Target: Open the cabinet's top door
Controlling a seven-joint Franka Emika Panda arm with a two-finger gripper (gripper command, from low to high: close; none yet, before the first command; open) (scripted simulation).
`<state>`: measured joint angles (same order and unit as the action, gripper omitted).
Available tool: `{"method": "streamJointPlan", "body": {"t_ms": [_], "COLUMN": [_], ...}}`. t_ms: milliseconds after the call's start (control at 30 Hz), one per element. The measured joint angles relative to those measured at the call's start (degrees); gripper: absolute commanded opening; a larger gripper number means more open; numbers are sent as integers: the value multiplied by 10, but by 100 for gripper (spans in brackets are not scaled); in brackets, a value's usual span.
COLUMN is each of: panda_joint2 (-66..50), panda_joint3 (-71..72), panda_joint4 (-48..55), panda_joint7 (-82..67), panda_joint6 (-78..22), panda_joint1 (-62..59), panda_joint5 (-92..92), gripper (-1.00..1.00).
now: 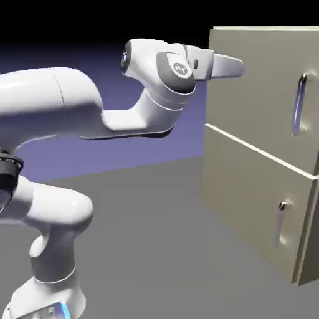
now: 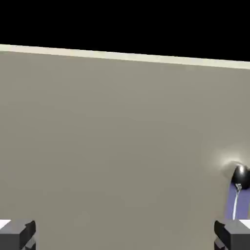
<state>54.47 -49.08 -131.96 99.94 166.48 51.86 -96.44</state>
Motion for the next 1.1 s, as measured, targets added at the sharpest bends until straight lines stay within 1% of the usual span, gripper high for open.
{"method": "streamJointPlan", "body": {"t_ms": [600, 667, 800, 833, 900, 1033, 1100], "panda_joint2": [102, 102, 97, 96, 96, 101, 81], "panda_joint3": [-229, -229, -268, -275, -275, -229, -213], "panda_joint4": [135, 135, 210, 224, 224, 141, 115], "panda_joint7": [268, 268, 255, 252, 252, 282, 326], "panda_joint6": [-35, -35, -35, -35, -35, -95, -108], "panda_joint1": [238, 239, 321, 336, 336, 268, 237], "panda_joint5": [-449, -450, -452, -453, -453, -465, -481], "gripper": [0, 0, 0, -100, -100, -100, -100]}}
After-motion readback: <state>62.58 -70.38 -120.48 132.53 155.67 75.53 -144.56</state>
